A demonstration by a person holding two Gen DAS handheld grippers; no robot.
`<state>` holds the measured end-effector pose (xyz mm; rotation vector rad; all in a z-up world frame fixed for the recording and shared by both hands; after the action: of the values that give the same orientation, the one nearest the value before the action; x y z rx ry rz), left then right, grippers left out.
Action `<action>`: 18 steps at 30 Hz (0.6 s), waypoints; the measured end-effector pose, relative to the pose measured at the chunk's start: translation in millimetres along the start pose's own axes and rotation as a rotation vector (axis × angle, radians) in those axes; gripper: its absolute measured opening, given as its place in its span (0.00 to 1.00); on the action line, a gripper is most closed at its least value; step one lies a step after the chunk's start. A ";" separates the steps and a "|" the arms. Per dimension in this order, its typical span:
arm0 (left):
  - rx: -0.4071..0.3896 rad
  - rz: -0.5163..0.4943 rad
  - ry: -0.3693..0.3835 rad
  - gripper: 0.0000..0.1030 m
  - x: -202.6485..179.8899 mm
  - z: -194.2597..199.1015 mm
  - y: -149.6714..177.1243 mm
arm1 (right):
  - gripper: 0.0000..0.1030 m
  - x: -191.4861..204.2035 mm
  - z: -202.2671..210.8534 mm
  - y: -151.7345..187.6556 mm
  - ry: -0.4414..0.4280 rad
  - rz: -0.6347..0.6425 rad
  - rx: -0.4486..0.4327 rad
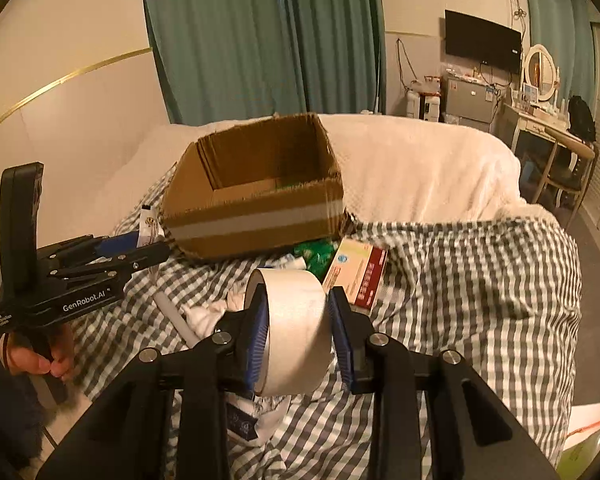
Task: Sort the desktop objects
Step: 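Carry the packet and tape roll over the cardboard box and open both tools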
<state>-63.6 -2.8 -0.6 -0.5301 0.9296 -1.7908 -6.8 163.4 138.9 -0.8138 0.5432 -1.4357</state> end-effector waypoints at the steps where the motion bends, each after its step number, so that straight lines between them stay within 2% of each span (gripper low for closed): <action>1: -0.005 0.003 0.001 0.40 0.3 0.6 -2.2 | 0.27 1.2 -0.3 -4.0 -0.005 0.002 -0.003; 9: -0.098 0.048 -0.007 0.40 13.6 -2.1 -47.7 | 0.27 14.6 -7.9 -44.2 -0.046 0.017 -0.050; 15: -0.143 0.137 -0.023 0.40 42.8 -21.0 -92.0 | 0.27 33.0 -29.1 -102.7 -0.051 0.062 -0.124; 18: -0.135 0.230 -0.039 0.40 69.0 -45.1 -106.7 | 0.27 40.8 -57.7 -133.3 -0.065 0.061 -0.127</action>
<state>-184.8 -29.2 52.3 -0.5185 1.0457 -1.5146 -132.9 120.8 210.1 -0.9333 0.6091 -1.3243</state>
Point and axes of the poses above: each gripper's, at about its wrist camera, not at the fingertips, and z roughly against the way its jaws point, x to its left, y to its underside, the point moved 2 cm from there along -z, roughly the way its jaws point, and after that the axes turned 3 degrees about -z, right-handed, at the moved point
